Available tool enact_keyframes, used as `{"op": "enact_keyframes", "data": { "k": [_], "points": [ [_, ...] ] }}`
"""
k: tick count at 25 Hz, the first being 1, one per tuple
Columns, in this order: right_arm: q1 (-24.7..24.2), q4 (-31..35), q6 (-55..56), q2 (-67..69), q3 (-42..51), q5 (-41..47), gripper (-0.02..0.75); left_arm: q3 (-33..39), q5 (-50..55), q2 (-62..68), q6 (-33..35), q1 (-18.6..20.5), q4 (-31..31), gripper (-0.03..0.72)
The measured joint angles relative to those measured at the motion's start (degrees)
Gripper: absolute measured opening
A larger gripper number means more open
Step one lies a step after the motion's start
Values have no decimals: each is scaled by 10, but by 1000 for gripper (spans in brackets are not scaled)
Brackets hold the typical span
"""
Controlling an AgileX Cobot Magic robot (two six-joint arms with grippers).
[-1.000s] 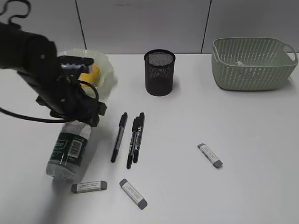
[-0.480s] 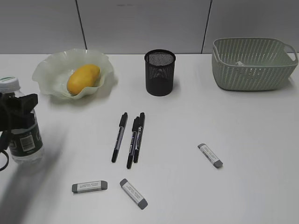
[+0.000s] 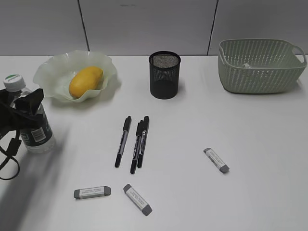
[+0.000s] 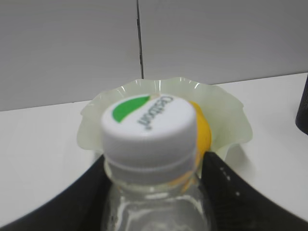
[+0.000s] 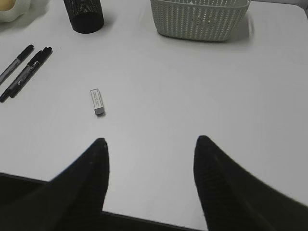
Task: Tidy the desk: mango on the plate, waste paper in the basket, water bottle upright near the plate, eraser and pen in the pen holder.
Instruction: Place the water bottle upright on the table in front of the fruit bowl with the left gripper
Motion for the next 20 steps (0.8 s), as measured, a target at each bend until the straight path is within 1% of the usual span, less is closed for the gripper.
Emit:
{"op": "enact_keyframes", "data": {
  "k": [4,6,10,11,13,16,17,18,19,20],
  "points": [
    [0,-1,3,0,0,0,447,-2,-6,4,4,1,11,404],
    [0,-1,3,0,0,0,447,-2,0,-3,4,1,18,449],
    [0,-1,4,0,0,0,447,2,38,-26,0,1,26,568],
    [0,-1,4,0,0,0,447,2,43,-34,0,1,26,587],
    [0,-1,4,0,0,0,447,2,45,-63,0,1,28,611],
    [0,-1,4,0,0,0,447,2,50,-127,-7,1,31,620],
    [0,-1,4,0,0,0,447,2,69,-163,-19,1,31,620],
    [0,-1,4,0,0,-1,447,2,115,-200,-35,1,29,620],
    [0,-1,4,0,0,-1,447,0,189,-250,-53,1,22,615],
    [0,-1,4,0,0,-1,447,-6,295,-304,-62,1,14,604]
  ]
}}
